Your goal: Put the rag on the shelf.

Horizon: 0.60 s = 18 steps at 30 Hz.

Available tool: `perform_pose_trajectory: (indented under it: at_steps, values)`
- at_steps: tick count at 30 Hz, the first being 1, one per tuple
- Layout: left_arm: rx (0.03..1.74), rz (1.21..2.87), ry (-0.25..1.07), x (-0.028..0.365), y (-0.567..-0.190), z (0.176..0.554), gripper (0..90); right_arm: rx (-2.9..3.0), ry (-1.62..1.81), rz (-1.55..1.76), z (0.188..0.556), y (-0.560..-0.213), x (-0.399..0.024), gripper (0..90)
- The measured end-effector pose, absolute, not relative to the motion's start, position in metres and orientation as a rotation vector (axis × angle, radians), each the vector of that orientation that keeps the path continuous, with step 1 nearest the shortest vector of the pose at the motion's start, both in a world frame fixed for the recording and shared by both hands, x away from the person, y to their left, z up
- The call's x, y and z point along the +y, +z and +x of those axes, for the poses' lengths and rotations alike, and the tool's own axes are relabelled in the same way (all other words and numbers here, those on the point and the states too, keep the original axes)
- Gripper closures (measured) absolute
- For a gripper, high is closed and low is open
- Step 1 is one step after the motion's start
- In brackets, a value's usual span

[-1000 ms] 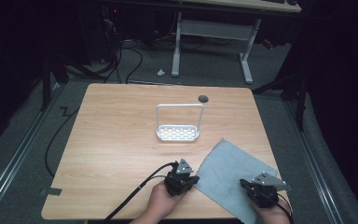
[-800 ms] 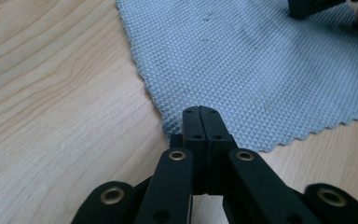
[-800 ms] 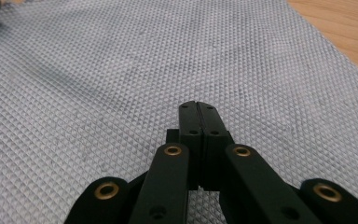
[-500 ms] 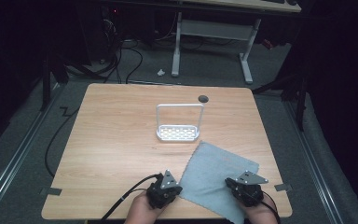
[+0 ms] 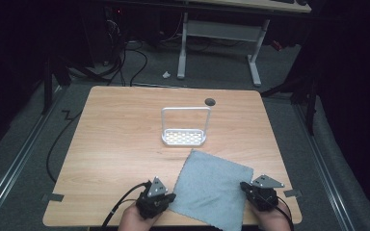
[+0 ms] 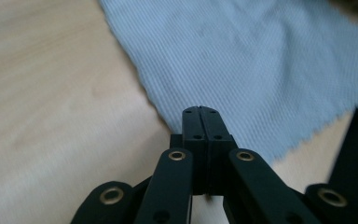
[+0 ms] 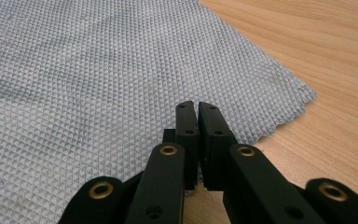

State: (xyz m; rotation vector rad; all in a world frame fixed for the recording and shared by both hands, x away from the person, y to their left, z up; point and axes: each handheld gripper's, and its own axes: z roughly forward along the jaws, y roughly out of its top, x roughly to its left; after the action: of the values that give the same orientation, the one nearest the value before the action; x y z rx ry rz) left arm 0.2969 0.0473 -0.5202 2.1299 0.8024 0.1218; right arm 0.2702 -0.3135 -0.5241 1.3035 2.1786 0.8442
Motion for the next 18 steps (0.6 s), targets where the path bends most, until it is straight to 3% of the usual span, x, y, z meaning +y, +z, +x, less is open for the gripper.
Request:
perform_pose_trajectory:
  at_steps: [2,9,14,18]
  values:
    - [0.795,2.141,0.134,0.030,-0.517,0.322,87.5,2.178,0.853,1.300,0.270,-0.525,-0.314,88.2]
    - [0.804,2.210,0.149,0.003,-0.525,0.356,89.2,2.176,0.866,1.305,0.271,-0.525,-0.315,88.4]
    - [0.803,2.198,0.176,0.028,-0.526,0.337,89.6,2.188,0.911,1.322,0.278,-0.526,-0.309,89.2]
    - [0.837,2.171,0.185,0.062,-0.528,0.321,89.6,2.256,0.930,1.286,0.297,-0.525,-0.277,89.1]
